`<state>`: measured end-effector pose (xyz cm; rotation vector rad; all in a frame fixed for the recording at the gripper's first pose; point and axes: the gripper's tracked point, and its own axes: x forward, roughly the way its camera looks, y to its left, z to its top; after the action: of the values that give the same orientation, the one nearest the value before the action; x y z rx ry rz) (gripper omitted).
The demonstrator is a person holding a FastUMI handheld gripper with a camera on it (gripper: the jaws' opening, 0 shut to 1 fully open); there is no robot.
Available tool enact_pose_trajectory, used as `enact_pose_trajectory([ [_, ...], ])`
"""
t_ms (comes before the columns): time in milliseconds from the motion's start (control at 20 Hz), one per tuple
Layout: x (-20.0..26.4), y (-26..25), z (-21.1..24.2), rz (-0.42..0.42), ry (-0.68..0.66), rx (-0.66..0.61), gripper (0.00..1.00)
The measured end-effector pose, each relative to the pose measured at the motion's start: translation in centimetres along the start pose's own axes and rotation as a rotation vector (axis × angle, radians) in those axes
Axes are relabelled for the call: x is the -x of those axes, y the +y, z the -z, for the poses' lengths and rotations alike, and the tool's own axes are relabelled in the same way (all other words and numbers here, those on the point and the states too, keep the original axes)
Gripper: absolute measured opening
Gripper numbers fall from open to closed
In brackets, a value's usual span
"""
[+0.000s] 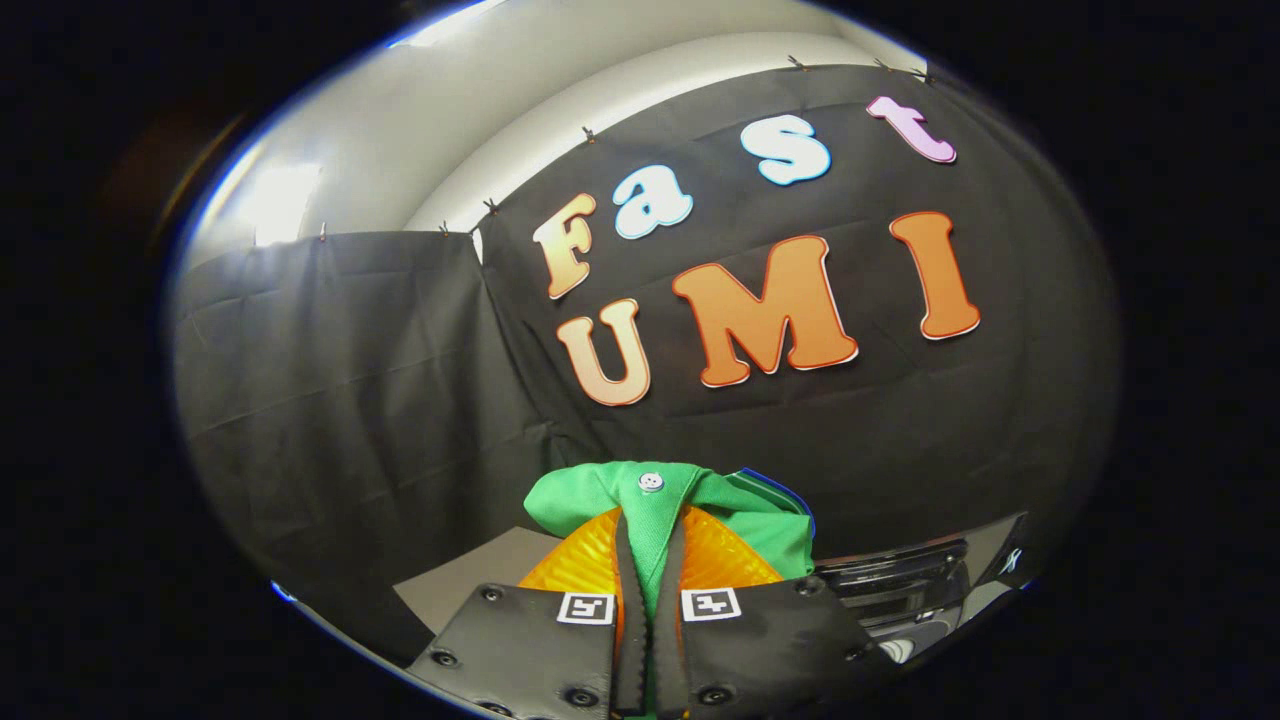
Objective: Put the clothes into the washing machine and then close the washing machine lid.
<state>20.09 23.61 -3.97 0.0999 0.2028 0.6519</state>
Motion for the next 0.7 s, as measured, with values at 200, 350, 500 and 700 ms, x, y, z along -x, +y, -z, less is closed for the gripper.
enact_pose_trajectory([
  [200, 0.9, -4.4, 1.2, 0.045, 0.018, -0.002, 0.11],
  [350, 1.6, -7.8, 2.6, 0.087, 0.044, 0.012, 0.11],
  [500, 2.3, -10.9, 5.5, 0.121, 0.095, 0.018, 0.11],
  [700, 3.1, -14.4, 9.0, 0.146, 0.153, -0.01, 0.11],
])
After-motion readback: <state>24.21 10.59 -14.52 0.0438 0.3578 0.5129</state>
